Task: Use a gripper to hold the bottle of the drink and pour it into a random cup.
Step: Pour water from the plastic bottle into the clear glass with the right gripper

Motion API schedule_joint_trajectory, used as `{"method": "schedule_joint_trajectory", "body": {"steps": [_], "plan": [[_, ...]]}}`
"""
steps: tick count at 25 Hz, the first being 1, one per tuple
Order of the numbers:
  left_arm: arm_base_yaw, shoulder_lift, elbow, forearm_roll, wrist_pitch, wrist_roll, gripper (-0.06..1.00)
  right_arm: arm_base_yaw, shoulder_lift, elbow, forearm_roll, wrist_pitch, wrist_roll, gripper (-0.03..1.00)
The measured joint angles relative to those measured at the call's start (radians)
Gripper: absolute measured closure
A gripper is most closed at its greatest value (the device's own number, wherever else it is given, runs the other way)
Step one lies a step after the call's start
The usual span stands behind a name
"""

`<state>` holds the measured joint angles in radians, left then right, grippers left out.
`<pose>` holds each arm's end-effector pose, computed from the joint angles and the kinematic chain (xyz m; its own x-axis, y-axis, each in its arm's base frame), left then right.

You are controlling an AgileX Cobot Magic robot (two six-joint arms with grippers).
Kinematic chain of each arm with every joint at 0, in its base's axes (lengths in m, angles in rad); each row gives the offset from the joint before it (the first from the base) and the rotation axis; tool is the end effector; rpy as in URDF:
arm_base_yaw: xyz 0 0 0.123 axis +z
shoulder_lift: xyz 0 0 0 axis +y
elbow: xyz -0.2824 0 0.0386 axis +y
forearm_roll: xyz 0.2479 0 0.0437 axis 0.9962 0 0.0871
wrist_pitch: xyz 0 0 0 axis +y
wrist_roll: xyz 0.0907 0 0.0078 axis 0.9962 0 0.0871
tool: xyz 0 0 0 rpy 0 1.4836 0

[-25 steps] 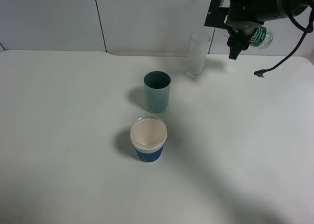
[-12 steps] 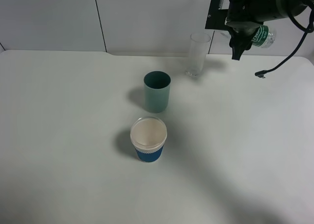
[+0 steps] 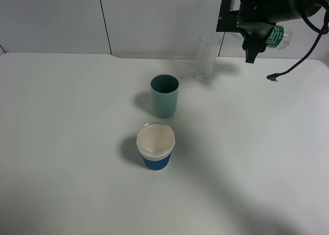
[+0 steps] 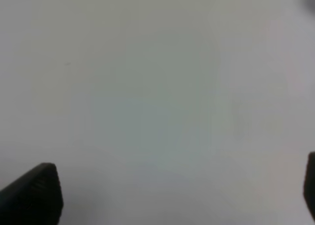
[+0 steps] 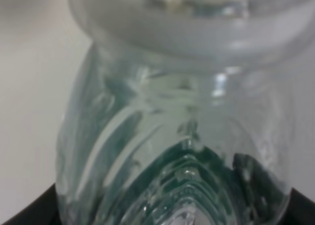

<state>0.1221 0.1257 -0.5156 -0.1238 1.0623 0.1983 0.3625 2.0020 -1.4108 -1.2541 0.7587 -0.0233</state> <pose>0.0140 -0.0082 0.2815 -0.5447 0.0707 -0.8356 0.0436 0.9975 0.0560 0.4247 0.0973 0.2126 -0.4081 -0.8999 0.1537 -0.5492 0.1075 -0.8288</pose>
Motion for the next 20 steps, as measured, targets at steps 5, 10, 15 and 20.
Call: {"method": "schedule_joint_trajectory", "body": {"steps": [5,10,15,20], "plan": [[0.0,0.0,0.0,0.0,0.0,0.0,-0.05,0.014,0.0,-0.018,0.001,0.019,-0.004,0.41],[0.0,0.0,0.0,0.0,0.0,0.0,-0.05,0.017,0.0,-0.02,0.002,0.034,-0.035,0.41],[0.0,0.0,0.0,0.0,0.0,0.0,-0.05,0.022,0.0,-0.02,0.002,0.056,-0.039,0.41],[0.0,0.0,0.0,0.0,0.0,0.0,-0.05,0.028,0.0,-0.02,0.006,0.064,-0.057,0.41]]}}
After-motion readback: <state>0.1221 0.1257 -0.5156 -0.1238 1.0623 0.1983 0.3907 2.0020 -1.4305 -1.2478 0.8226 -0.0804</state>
